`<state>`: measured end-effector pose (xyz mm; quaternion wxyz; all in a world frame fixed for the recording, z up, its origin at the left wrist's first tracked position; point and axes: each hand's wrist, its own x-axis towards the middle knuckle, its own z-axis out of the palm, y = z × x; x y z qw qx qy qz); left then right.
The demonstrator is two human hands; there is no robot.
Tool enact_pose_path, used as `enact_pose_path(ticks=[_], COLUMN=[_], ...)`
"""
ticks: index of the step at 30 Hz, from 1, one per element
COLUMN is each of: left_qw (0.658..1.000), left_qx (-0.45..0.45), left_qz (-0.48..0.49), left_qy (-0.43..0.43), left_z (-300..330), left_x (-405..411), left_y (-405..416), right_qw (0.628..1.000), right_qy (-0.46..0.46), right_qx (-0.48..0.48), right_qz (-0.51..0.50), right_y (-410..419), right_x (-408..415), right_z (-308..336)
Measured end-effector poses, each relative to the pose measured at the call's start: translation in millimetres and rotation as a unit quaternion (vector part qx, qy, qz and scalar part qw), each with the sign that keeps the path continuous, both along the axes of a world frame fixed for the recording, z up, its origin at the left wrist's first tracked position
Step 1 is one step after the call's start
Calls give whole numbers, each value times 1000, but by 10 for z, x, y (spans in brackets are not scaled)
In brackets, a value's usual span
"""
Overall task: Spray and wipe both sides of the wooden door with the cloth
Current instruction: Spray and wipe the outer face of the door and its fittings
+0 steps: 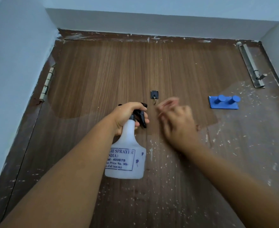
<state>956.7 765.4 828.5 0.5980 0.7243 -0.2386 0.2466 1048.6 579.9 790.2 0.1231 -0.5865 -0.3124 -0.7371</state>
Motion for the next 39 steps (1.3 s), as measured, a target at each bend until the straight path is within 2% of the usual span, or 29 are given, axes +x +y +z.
enact_pose_path(ticks=[2, 3, 4, 6, 7, 8, 9, 12, 13, 14, 15, 17, 18, 23, 28, 31, 33, 35, 37, 38, 39], left_qw=[1000, 1000, 1000, 1000, 1000, 1000, 999, 998, 998, 997, 996, 994, 993, 990, 996, 996, 995, 996, 997, 998, 998], left_qx=[5, 5, 4, -6, -8, -6, 3, 49, 64, 77, 90, 111, 119, 143, 83, 81, 96, 90, 70, 61, 57], left_qz=[9, 11, 11, 10, 13, 21, 28, 33, 23, 8, -5, -17, -13, 11, 26, 30, 27, 23, 14, 9, 6], left_qy=[1, 4, 8, 14, 16, 19, 22, 7, -3, -9, -14, -16, -15, -3, 0, 11, 18, 11, 4, 5, 6], left_z=[-1, 0, 0, -1, -2, 1, -13, -70, -92, -113, -128, -115, -101, -43, -96, -168, -220, -246, -263, -267, -264], left_x=[-17, -22, -30, -41, -52, -71, -95, -199, -235, -270, -290, -303, -303, -232, -26, 69, 116, 149, 164, 159, 163], left_y=[-19, -23, -42, -37, -48, -51, -95, -300, -391, -509, -617, -859, -976, -1540, -1784, -1825, -1846, -1871, -1880, -1872, -1872], right_qw=[989, 986, 991, 998, 985, 974, 976, 999, 1000, 999, 990, 941, 924, 931, 935, 925, 950, 991, 992, 986, 986], right_qy=[-28, -49, -51, -7, 35, 61, 73, 32, 20, 23, 49, 125, 155, 157, 183, 205, 180, 109, 50, 29, 16], right_qx=[-145, -161, -124, 64, 160, 209, 200, 3, -7, 40, 131, 313, 348, 329, 303, 317, 253, 79, -105, -150, -149], right_qz=[-3, -12, -18, 13, 45, 55, 37, -15, -22, -25, -13, 22, 15, -2, 19, 35, 13, -28, -53, -66, -72], right_y=[-39, -147, -296, -550, -629, -591, -548, -622, -782, -999, -1224, -1673, -1804, -1873, -1952, -1878, -1743, -1597, -1559, -1600, -1695], right_x=[-16, 2, 34, 135, 135, 143, 111, 97, 149, 207, 262, 322, 340, 343, 309, 292, 274, 243, 280, 315, 379], right_z=[-231, -192, -112, 98, 142, 132, 55, -258, -274, -257, -227, -177, -185, -210, -230, -210, -247, -310, -347, -306, -225])
